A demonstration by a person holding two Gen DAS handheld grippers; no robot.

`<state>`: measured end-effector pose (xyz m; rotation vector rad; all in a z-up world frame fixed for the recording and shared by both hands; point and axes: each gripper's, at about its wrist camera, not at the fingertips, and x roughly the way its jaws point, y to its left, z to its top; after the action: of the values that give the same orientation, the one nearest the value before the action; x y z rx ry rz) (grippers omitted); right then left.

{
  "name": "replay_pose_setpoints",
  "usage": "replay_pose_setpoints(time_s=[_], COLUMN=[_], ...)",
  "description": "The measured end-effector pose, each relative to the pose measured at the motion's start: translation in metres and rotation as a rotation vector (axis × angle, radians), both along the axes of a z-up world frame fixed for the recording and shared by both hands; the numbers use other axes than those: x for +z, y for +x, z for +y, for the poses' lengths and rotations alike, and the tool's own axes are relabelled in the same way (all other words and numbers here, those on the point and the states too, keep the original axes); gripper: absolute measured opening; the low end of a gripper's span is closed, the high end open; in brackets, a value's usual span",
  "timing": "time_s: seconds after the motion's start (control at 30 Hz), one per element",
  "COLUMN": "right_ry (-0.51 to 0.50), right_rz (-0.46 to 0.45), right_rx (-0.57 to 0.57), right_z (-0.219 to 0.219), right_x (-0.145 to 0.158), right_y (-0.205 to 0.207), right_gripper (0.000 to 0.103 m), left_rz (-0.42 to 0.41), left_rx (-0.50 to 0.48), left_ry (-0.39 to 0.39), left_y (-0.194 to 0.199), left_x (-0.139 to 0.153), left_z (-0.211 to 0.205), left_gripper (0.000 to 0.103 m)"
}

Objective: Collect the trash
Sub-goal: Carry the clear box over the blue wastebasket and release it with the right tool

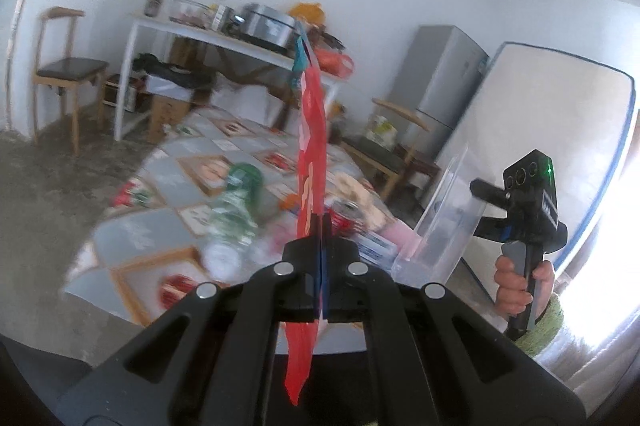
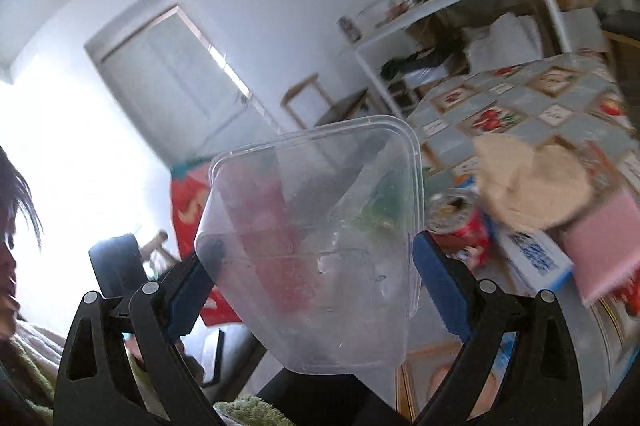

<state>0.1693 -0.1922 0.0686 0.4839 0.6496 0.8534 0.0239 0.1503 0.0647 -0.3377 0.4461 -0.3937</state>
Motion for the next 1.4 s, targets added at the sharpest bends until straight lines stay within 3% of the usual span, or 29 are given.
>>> replay_pose_setpoints(time_s=[0.23, 0.43, 0.53, 0.7, 0.83, 1.03, 1.07, 1.1, 1.13, 1.17, 1.27, 1.4], right_ry=[0.043, -0.007, -0.026, -0.016, -0.005, 0.023, 0.025, 0.026, 0.023, 0.016, 0.021, -0.010], right_rz=[-0.001, 0.008, 0.055, 0.203, 0.331, 0.485, 0.514, 0.533, 0.559, 0.586, 0.702, 0.755], right_rx=[-0.295, -0.599, -0.729, -0.899, -0.986, -1.083, -1.100, -1.103, -1.104, -1.106, -1.102, -1.104], right_z=[-0.101, -0.190, -0.227, -0.290, -0.337, -0.403, -0.417, -0.420, -0.429, -0.432, -0.447, -0.445], right_x=[-0.002, -0.006, -0.021, -0.078, -0.128, -0.196, -0.211, -0.220, -0.234, -0.243, -0.290, -0.311], right_y=[-0.053, -0.107, -0.121, -0.125, -0.114, -0.084, -0.074, -0.069, -0.060, -0.049, -0.035, -0.038], right_gripper=[0.092, 0.092, 0.092, 0.092, 0.092, 0.092, 0.093, 0.093, 0.094, 0.094, 0.094, 0.094], left_rz=[0.009, 0.066, 0.166, 0.433, 0.619, 0.690, 0.693, 0.699, 0.702, 0.698, 0.696, 0.694], left_rx=[-0.258, -0.573, -0.702, -0.842, -0.878, -0.816, -0.808, -0.803, -0.792, -0.759, -0.723, -0.746], left_ry=[0.005, 0.038, 0.087, 0.148, 0.213, 0.339, 0.341, 0.338, 0.340, 0.347, 0.352, 0.343], left_y=[0.029, 0.085, 0.123, 0.179, 0.213, 0.252, 0.258, 0.264, 0.268, 0.273, 0.281, 0.279], left_x=[0.008, 0.026, 0.026, -0.013, -0.063, -0.123, -0.130, -0.138, -0.144, -0.150, -0.157, -0.153], left_z=[-0.082, -0.200, -0.271, -0.393, -0.478, -0.562, -0.570, -0.580, -0.586, -0.591, -0.592, -0.571], left_gripper=[0.000, 0.000, 0.000, 0.000, 0.000, 0.000, 0.005, 0.024, 0.050, 0.057, 0.060, 0.065])
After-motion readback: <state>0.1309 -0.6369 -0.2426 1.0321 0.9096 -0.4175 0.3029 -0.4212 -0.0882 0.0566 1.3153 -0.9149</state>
